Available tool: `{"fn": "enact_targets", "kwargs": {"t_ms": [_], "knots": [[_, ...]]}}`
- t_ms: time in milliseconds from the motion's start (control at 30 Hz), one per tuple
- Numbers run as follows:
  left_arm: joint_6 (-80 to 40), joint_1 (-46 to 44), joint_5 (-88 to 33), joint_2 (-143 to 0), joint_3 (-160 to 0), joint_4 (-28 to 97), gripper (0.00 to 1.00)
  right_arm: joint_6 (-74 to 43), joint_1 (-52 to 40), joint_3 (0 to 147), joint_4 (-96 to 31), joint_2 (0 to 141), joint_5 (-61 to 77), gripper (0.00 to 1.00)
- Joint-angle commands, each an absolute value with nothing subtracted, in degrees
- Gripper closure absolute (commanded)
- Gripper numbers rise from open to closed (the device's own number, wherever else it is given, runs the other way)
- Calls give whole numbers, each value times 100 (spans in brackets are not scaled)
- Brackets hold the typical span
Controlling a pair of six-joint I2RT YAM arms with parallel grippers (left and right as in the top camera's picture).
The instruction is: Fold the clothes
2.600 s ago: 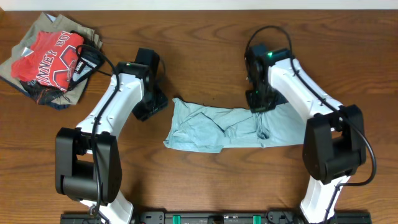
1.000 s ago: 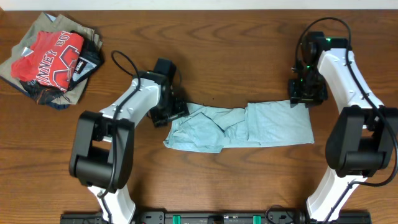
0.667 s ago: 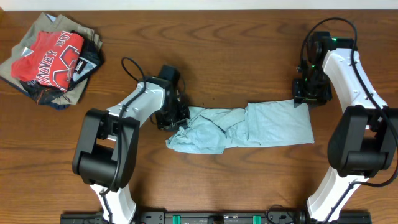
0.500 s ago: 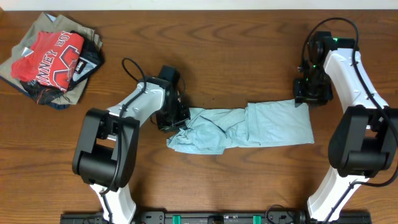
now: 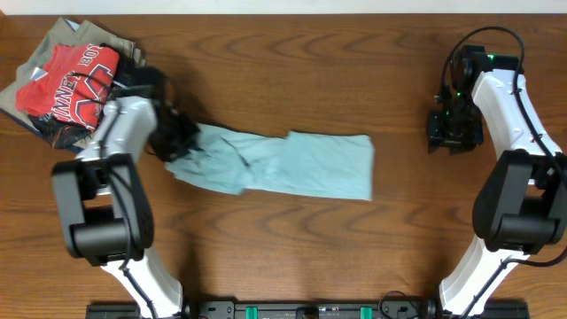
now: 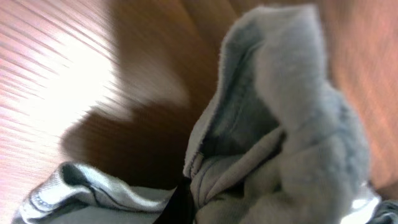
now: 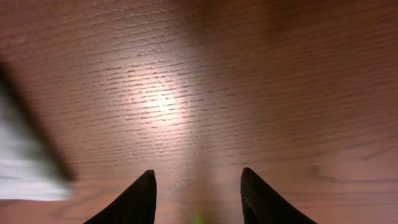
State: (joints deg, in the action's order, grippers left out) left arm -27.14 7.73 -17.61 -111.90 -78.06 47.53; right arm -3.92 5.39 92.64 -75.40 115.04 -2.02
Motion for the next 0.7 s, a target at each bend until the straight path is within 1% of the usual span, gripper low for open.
{"fn": "enact_targets", "kwargs": {"t_ms": [0,133,267,333,400,467,667], "knots": [[-2700,1114,-1584,-11240,-8381,5133,94,-467,607,9365,-7544,11399,-237,58],[-2624,1072,-1844,-11227,-9133,5924,94,-467,607,9365,-7518,11397,-239,58],[-2596,620,-2615,-11183,-9695,6333,94,-467,607,9365,-7474,11397,-239,57],[-2655,231,-3041,-11163,-9841,6335,94,-467,607,9365,-7459,11397,-239,57],[-2864,-123,-3205,-11163,-9854,6274,94,-467,607,9365,-7454,11397,-239,57],[-3076,-582,-3216,-11166,-9848,6224,94,-467,607,9365,-7456,11397,-239,57],[-3201,-1846,-3210,-11181,-9848,5642,94,-467,607,9365,-7454,11399,-237,57]]}}
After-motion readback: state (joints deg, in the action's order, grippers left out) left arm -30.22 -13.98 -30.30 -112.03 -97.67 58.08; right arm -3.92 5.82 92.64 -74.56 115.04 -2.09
